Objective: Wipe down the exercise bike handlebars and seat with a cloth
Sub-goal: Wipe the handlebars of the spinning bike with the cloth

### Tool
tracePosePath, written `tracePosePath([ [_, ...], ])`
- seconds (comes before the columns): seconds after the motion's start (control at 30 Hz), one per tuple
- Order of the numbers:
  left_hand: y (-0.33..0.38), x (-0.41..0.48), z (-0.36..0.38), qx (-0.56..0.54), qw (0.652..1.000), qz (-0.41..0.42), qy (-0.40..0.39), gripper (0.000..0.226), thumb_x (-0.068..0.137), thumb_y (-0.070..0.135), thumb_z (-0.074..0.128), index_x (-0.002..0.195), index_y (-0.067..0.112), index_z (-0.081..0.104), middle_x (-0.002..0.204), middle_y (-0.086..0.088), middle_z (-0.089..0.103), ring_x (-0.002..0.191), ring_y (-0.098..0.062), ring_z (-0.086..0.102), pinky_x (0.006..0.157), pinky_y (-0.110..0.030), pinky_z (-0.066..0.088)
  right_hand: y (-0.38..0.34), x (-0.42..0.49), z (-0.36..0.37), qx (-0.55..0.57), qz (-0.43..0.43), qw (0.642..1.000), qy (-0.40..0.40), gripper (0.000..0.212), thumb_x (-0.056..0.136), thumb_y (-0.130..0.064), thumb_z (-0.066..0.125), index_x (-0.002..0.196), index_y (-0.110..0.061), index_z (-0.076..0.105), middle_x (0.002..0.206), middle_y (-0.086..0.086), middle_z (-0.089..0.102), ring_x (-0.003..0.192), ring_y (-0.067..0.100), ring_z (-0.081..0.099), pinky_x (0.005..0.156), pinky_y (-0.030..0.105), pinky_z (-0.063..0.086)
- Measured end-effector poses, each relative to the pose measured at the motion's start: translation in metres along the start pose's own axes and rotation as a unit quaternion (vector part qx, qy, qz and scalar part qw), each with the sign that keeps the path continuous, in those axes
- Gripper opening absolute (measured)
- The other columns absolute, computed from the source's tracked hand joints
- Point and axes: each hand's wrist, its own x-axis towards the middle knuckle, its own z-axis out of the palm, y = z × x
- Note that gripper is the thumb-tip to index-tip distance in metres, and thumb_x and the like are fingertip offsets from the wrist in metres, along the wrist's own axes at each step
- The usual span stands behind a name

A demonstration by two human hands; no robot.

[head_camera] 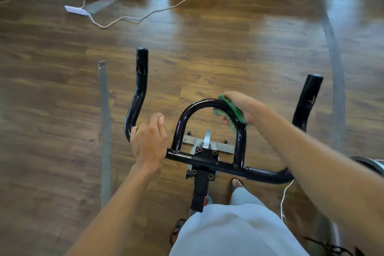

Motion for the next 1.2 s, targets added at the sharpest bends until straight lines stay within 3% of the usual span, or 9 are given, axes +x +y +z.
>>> tracePosePath([
  [0.07,0.004,0.0,0.0,-0.022,0.999,-0.018,0.024,0.028,0.105,0.024,0.035,0.109,0.024,0.062,0.079,0.014,0.056,0.072,-0.009,0.049,0.079,-0.03,0.032,-0.043,0.018,0.023,-0.296,-0.018,0.954,-0.045,0.037,0.103,-0.023,0.033,0.085,-0.004,0.06,0.06,0.003,0.053,0.041,0.014,0.044,0.041,0.022,0.039],
  [0.17,0.0,-0.003,0.002,-0.072,0.994,-0.052,0.068,0.023,0.101,0.009,0.039,0.092,0.021,0.056,0.079,0.012,0.051,0.071,-0.01,0.043,0.068,-0.03,0.031,-0.074,0.032,0.083,-0.553,0.035,0.82,-0.145,0.028,0.092,-0.026,0.042,0.082,-0.012,0.064,0.065,0.001,0.054,0.05,0.017,0.046,0.051,0.025,0.04],
  [0.33,-0.003,-0.005,0.001,-0.084,0.988,-0.05,0.12,0.024,0.092,0.0,0.034,0.082,0.021,0.04,0.078,0.006,0.043,0.07,-0.014,0.038,0.061,-0.027,0.02,-0.054,0.029,0.153,-0.733,0.035,0.658,-0.167,0.028,0.096,-0.029,0.047,0.083,-0.014,0.067,0.069,0.0,0.067,0.067,0.018,0.061,0.072,0.031,0.052],
  [0.43,-0.006,-0.004,0.002,-0.082,0.989,-0.06,0.109,0.027,0.086,-0.006,0.039,0.083,0.021,0.038,0.078,0.003,0.044,0.07,-0.016,0.039,0.06,-0.03,0.021,-0.046,0.028,0.161,-0.762,0.007,0.623,-0.176,0.032,0.097,-0.03,0.047,0.083,-0.013,0.069,0.067,-0.001,0.069,0.064,0.017,0.064,0.074,0.031,0.056],
  [0.7,-0.003,-0.006,-0.003,-0.039,0.996,-0.069,0.039,0.025,0.094,0.0,0.034,0.077,0.015,0.045,0.069,0.0,0.049,0.064,-0.019,0.041,0.058,-0.033,0.025,-0.062,0.025,0.069,-0.519,-0.082,0.841,-0.127,0.039,0.099,-0.025,0.037,0.079,-0.008,0.066,0.058,0.004,0.056,0.044,0.016,0.047,0.047,0.025,0.04],
  [0.87,0.004,-0.006,-0.009,-0.026,0.997,-0.063,0.021,0.03,0.1,0.009,0.035,0.079,0.014,0.056,0.066,0.001,0.057,0.058,0.0,0.031,0.07,-0.033,0.027,0.009,0.008,0.011,-0.041,-0.116,0.99,0.069,0.042,0.105,-0.024,0.03,0.079,-0.008,0.058,0.061,0.007,0.051,0.045,0.015,0.041,0.043,0.024,0.037],
  [1.0,0.007,-0.007,-0.009,-0.022,0.998,-0.052,0.007,0.032,0.099,0.009,0.034,0.08,0.012,0.059,0.067,-0.001,0.061,0.059,-0.001,0.034,0.075,-0.035,0.032,0.087,-0.013,0.017,0.337,-0.044,0.935,0.102,0.042,0.107,-0.036,0.032,0.099,-0.009,0.063,0.061,0.002,0.059,0.048,0.014,0.049,0.049,0.025,0.043],
  [1.13,0.004,-0.005,-0.007,-0.093,0.992,-0.082,0.018,0.026,0.097,0.008,0.038,0.083,0.015,0.059,0.072,0.0,0.061,0.063,-0.011,0.048,0.079,-0.035,0.033,0.099,-0.027,0.021,0.356,-0.033,0.928,0.104,0.058,0.103,-0.055,0.037,0.101,-0.005,0.067,0.07,0.008,0.063,0.058,0.019,0.058,0.056,0.028,0.05],
  [1.2,0.015,-0.001,-0.007,-0.177,0.98,-0.074,0.055,0.02,0.096,0.008,0.042,0.088,0.014,0.059,0.079,-0.001,0.061,0.073,-0.024,0.058,0.074,-0.035,0.04,0.096,-0.035,0.02,0.301,-0.047,0.944,0.127,0.08,0.083,-0.078,0.053,0.115,-0.005,0.065,0.096,0.012,0.07,0.084,0.024,0.067,0.078,0.034,0.056],
])
